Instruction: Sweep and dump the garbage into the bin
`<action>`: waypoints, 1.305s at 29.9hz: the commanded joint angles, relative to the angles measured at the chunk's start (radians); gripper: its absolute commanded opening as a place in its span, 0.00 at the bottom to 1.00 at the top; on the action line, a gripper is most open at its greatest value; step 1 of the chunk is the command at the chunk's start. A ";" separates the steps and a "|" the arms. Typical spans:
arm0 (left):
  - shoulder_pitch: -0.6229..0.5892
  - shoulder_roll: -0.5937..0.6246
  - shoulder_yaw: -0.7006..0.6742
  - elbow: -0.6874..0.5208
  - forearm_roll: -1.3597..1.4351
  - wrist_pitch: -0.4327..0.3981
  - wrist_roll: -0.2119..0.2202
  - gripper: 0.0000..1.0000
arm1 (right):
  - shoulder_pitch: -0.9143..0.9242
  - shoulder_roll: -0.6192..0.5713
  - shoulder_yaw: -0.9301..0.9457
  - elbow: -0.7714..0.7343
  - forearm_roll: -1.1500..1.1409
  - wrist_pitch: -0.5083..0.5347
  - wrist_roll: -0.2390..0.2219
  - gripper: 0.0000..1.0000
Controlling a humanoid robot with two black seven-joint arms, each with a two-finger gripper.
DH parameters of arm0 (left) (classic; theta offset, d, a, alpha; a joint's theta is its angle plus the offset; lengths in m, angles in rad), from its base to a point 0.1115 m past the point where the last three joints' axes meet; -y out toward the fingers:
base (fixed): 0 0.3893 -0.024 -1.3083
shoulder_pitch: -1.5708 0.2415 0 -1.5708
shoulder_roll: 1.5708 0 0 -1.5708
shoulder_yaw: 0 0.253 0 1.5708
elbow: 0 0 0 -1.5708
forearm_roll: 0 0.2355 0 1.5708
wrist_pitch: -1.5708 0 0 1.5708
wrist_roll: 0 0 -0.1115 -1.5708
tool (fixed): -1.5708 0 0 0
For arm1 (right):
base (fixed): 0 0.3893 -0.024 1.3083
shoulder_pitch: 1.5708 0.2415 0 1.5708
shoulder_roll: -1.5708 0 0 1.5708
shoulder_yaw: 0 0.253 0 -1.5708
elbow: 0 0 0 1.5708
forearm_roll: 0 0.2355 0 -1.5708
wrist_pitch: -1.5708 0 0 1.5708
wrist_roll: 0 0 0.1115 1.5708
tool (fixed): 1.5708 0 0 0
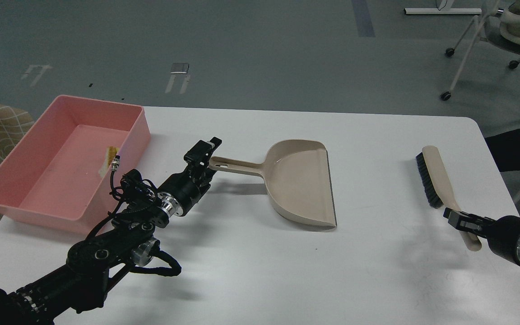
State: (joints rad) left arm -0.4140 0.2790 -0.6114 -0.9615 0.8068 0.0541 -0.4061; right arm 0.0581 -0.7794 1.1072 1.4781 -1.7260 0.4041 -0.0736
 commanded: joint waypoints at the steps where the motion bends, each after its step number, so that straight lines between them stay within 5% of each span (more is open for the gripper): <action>1: -0.005 0.026 -0.001 -0.017 -0.001 0.000 0.001 0.94 | 0.000 -0.001 0.000 0.001 0.000 -0.002 0.000 0.40; 8: -0.006 0.084 -0.010 -0.066 -0.004 0.001 0.006 0.95 | 0.003 -0.001 0.009 0.005 0.003 -0.008 0.000 0.43; 13: -0.014 0.156 -0.011 -0.111 -0.079 0.000 0.004 0.97 | 0.012 -0.006 0.074 0.019 0.014 -0.008 0.000 0.70; 23: -0.016 0.229 -0.071 -0.223 -0.113 -0.006 0.001 0.97 | 0.003 0.015 0.335 0.042 0.110 0.001 -0.002 1.00; 31: -0.016 0.232 -0.214 -0.233 -0.113 -0.028 -0.005 0.98 | 0.109 0.043 0.387 0.018 0.321 -0.010 -0.011 1.00; 39: -0.020 0.227 -0.402 -0.223 -0.133 -0.146 -0.003 0.98 | 0.267 0.313 0.483 -0.087 0.325 -0.027 -0.005 1.00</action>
State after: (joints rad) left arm -0.4299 0.5072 -0.9739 -1.1882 0.6856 -0.0660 -0.4105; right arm 0.2864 -0.5429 1.5632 1.4273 -1.4009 0.3798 -0.0836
